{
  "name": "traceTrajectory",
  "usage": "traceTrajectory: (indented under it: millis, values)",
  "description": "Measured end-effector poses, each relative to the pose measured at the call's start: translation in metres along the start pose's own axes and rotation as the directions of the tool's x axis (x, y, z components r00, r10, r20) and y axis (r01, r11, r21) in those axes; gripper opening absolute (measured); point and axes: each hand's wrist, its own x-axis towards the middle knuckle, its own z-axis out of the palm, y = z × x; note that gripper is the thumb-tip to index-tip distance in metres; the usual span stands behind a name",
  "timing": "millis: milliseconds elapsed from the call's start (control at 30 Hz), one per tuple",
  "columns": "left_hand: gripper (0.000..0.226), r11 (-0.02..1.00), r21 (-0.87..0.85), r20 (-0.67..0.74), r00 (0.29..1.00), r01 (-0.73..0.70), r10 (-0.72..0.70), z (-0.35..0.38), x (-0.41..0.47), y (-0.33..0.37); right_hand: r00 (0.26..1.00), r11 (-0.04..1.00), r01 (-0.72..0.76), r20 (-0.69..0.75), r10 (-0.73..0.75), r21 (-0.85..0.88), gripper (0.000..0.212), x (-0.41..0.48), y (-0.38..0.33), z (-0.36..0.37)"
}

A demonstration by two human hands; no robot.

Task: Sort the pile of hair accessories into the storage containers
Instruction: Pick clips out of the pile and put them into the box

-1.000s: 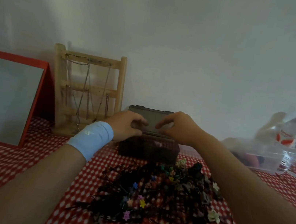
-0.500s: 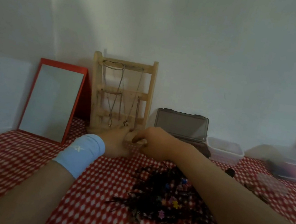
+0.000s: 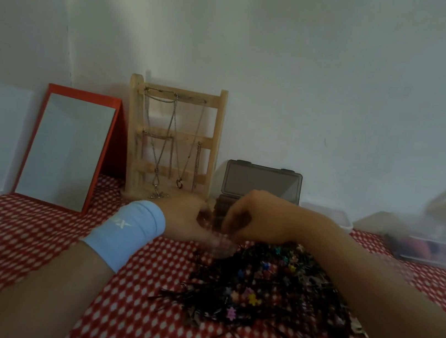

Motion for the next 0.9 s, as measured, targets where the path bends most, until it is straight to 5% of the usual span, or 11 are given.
traceTrajectory:
  millis: [133,300,400,533,700,900]
  values:
    - [0.047,0.996,0.07,-0.013,0.998,-0.054,0.055,0.01,0.004,0.007,0.999,0.999,-0.027,-0.016,0.028,0.039,0.019,-0.014,0.014,-0.002]
    - [0.055,0.991,0.084,-0.193,0.974,-0.106,0.12,0.0,-0.001,0.015,0.999,0.998,-0.01,-0.04,0.012,0.055,0.013,-0.023,0.026,-0.006]
    - [0.023,0.956,0.127,-0.276,0.916,-0.265,0.291,0.0,-0.005,0.029,0.993,0.999,-0.004,0.12,-0.001,0.043,0.009,-0.027,0.028,-0.008]
    - [0.013,0.909,0.124,-0.104,0.906,-0.397,0.41,0.014,-0.006,0.049,0.954,1.0,-0.019,0.299,0.024,-0.02,0.017,-0.028,0.035,0.0]
    - [0.024,0.875,0.194,0.068,0.896,-0.444,0.44,0.03,0.0,0.057,0.953,0.999,-0.019,0.302,0.029,-0.035,0.011,-0.029,0.039,0.013]
    - [0.023,0.88,0.176,0.082,0.897,-0.442,0.434,0.035,0.0,0.055,0.973,0.997,-0.067,0.222,0.059,0.028,0.011,-0.034,0.042,0.005]
